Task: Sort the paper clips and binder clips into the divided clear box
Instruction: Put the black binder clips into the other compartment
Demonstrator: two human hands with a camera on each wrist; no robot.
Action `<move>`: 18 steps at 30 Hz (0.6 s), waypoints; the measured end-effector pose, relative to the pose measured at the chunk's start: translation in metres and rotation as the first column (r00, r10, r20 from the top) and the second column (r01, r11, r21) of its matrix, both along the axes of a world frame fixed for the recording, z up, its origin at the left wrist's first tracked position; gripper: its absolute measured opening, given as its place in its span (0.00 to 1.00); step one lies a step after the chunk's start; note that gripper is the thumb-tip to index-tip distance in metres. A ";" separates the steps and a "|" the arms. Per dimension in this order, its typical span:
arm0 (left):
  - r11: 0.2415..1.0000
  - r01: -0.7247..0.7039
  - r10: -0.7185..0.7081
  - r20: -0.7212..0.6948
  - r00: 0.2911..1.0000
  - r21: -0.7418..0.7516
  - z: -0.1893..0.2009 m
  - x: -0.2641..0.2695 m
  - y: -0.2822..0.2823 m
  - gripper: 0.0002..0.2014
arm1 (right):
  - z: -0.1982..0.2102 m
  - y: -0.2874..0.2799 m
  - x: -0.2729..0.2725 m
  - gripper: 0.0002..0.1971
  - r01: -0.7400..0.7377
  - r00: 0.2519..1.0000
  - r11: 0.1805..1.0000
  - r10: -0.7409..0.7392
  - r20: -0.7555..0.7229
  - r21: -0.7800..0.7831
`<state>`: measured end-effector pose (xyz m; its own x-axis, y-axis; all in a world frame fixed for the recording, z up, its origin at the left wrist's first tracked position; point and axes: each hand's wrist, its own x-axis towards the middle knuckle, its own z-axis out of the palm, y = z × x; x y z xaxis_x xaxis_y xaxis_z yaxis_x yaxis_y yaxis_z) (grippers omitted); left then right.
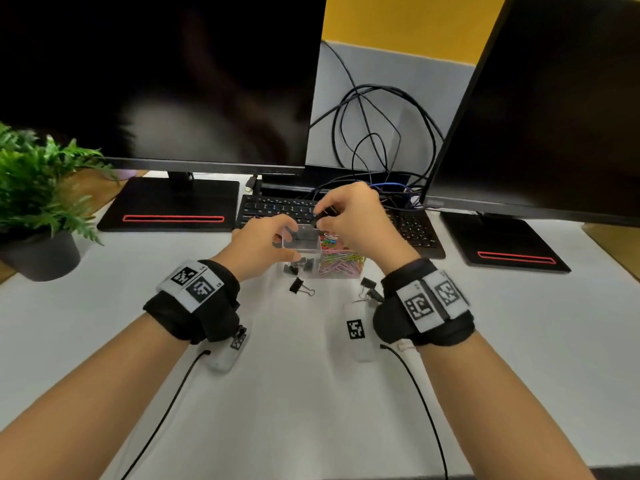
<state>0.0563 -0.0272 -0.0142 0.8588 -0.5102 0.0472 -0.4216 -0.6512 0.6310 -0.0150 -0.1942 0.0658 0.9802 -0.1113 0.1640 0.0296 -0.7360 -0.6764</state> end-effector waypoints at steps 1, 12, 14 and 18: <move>1.000 0.001 -0.001 -0.002 1.000 -0.003 0.000 0.000 0.000 0.22 | -0.002 0.008 0.007 0.06 -0.015 1.000 0.999 0.015 -0.013 -0.046; 1.000 0.001 -0.001 0.002 1.000 0.023 0.006 -0.001 0.000 0.21 | -0.015 0.022 0.018 0.12 -0.050 0.991 0.984 0.027 -0.132 -0.171; 0.999 0.001 -0.002 0.025 1.000 0.047 0.007 -0.002 -0.001 0.20 | -0.007 0.005 0.007 0.11 0.020 0.996 0.994 -0.029 -0.083 -0.108; 0.999 0.005 -0.006 0.014 1.000 0.033 0.007 -0.001 0.000 0.18 | -0.001 -0.046 -0.030 0.15 0.153 0.967 0.988 -0.155 -0.204 -0.023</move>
